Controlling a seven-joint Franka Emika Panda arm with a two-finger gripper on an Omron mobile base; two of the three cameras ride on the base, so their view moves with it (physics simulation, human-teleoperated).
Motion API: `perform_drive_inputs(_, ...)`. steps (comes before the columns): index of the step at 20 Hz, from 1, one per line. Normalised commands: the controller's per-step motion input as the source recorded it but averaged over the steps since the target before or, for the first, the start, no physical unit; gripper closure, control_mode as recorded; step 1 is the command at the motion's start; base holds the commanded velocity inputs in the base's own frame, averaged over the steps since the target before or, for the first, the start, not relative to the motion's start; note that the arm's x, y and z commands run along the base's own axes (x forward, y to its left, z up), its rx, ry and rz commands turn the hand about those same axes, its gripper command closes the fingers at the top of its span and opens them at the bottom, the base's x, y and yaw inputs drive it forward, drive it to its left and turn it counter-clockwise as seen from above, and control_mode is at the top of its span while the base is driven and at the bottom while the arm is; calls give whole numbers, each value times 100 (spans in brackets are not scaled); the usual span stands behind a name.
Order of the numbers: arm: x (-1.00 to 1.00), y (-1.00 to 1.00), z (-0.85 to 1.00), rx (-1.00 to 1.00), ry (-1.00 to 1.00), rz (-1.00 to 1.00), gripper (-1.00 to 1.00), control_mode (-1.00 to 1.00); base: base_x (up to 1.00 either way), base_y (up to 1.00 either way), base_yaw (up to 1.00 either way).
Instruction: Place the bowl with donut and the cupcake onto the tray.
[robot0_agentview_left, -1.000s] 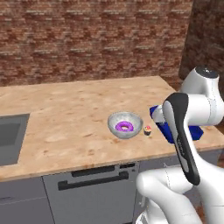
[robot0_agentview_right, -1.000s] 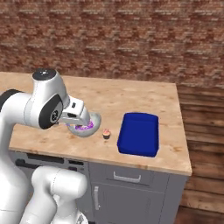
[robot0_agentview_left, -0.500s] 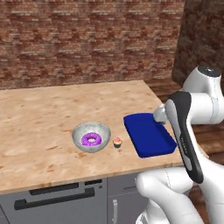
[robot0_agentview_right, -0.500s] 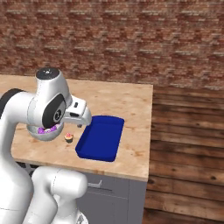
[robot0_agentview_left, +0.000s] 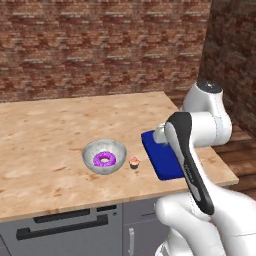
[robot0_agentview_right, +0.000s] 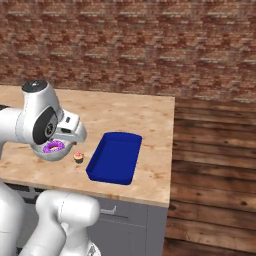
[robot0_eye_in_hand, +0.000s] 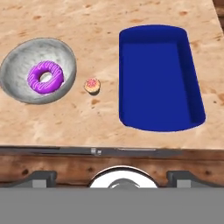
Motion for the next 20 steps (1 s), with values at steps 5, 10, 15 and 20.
perform_drive_inputs(5,62,71,-41,2,3,0,-100,-100,0,0,0)
perform_drive_inputs(10,85,64,-44,0,4,0,-100,-100,0,0,0)
perform_drive_inputs(15,96,31,-53,1,11,1,-100,-100,0,0,0)
perform_drive_inputs(20,75,0,-48,2,10,6,-100,-100,0,0,0)
